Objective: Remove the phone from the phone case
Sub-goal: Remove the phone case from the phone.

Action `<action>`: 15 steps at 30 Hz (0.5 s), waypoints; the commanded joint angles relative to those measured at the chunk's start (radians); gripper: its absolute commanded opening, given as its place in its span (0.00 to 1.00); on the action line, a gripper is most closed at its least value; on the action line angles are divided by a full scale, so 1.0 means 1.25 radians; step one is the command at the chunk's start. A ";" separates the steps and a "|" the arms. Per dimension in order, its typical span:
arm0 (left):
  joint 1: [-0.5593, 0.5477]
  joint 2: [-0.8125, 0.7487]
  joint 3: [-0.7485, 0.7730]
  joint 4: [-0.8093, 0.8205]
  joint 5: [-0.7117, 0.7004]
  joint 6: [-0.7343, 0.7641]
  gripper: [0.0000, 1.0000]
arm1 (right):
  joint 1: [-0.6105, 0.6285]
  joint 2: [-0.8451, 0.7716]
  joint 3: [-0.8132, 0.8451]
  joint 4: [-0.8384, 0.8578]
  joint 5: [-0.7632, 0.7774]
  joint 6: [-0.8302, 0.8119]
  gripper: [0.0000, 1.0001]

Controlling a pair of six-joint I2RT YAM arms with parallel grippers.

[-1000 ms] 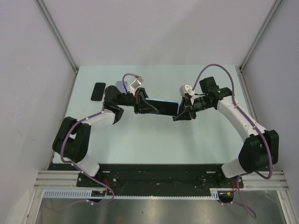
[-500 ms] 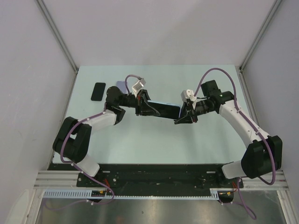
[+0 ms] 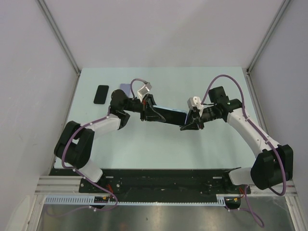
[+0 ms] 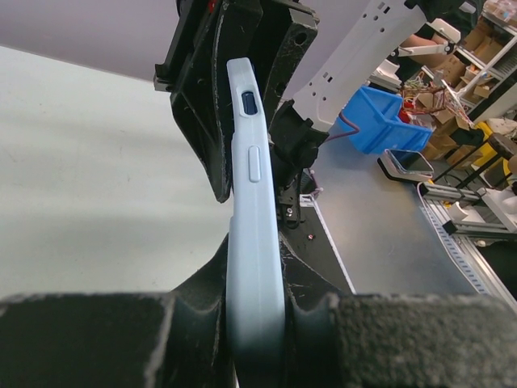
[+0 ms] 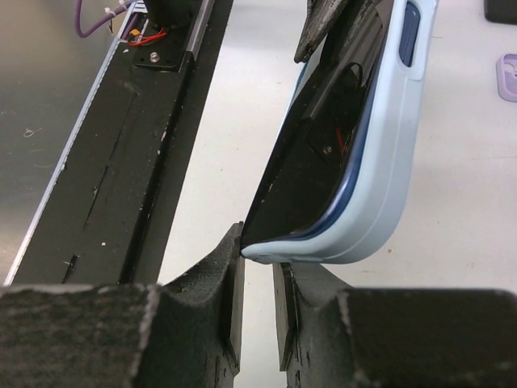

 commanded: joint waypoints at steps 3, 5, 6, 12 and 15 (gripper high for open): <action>-0.099 -0.082 0.006 0.065 0.166 -0.044 0.00 | -0.001 0.003 -0.018 0.180 0.121 -0.047 0.15; -0.104 -0.081 0.006 0.065 0.172 -0.045 0.00 | -0.003 0.001 -0.025 0.192 0.134 -0.040 0.16; -0.106 -0.082 0.005 0.065 0.176 -0.045 0.00 | -0.001 0.000 -0.031 0.207 0.148 -0.039 0.16; -0.113 -0.082 0.004 0.065 0.187 -0.042 0.00 | -0.001 -0.010 -0.048 0.223 0.179 -0.058 0.16; -0.115 -0.082 0.003 0.065 0.189 -0.040 0.00 | 0.000 -0.011 -0.050 0.216 0.187 -0.076 0.16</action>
